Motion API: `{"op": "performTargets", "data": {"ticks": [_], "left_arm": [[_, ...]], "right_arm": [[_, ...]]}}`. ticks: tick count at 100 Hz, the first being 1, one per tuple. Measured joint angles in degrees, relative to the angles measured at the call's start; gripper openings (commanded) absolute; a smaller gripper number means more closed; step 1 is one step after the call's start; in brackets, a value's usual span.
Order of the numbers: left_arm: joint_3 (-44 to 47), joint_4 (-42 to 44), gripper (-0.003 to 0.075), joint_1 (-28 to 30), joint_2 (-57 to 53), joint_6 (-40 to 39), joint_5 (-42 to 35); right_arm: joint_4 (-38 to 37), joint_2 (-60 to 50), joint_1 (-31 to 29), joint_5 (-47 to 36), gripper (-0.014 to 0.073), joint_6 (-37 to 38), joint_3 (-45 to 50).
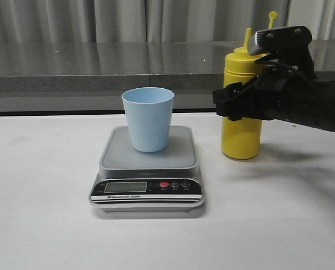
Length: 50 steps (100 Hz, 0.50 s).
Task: Pour seasoning into cup on scale with both arms
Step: 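Set the bottle down beside the scale and open the right gripper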
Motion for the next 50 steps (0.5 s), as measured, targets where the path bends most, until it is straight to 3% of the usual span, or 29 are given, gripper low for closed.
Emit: {"op": "performTargets", "data": {"ticks": [11, 50], "left_arm": [[0.0, 0.0, -0.002, 0.0, 0.0, 0.0, 0.0], [0.0, 0.0, -0.002, 0.0, 0.0, 0.0, 0.0]], "right_arm": [[0.0, 0.0, 0.0, 0.1, 0.0616, 0.0, 0.0], [-1.0, -1.7, 0.0, 1.1, 0.0615, 3.8, 0.5]]}}
